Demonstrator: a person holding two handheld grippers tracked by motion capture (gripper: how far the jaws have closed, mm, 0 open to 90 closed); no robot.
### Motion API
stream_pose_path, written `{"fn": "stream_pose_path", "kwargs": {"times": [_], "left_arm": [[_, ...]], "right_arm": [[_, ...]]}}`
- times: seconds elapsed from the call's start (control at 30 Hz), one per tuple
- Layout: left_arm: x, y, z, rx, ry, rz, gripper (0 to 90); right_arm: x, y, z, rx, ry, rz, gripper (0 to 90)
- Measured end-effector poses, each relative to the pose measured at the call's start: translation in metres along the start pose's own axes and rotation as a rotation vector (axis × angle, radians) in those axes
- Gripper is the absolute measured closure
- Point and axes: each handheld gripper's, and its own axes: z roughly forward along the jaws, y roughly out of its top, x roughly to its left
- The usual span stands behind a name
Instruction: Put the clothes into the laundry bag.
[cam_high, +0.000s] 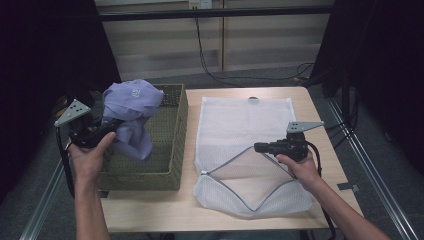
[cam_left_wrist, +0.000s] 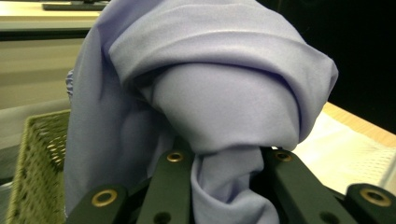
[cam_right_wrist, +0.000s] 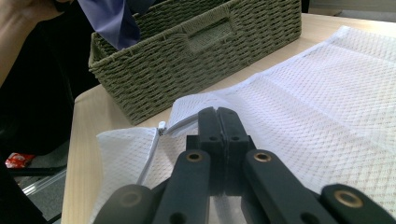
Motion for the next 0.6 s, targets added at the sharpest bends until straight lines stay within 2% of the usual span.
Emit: {"fn": "stream_pose_path", "kwargs": {"times": [0.33, 0.47, 0.6], "left_arm": [[-0.011, 0.012, -0.009, -0.055, -0.007, 0.024, 78.5], [-0.018, 0.019, -0.012, -0.074, -0.018, 0.048, 78.4], [-0.022, 0.021, -0.013, -0.091, -0.021, 0.048, 78.3]], "right_arm": [[0.0, 0.0, 0.001, -0.001, 0.002, -0.001, 89.7], [0.0, 0.0, 0.0, 0.001, -0.001, -0.001, 89.7], [0.0, 0.0, 0.0, 0.001, 0.001, -0.001, 89.7]]}}
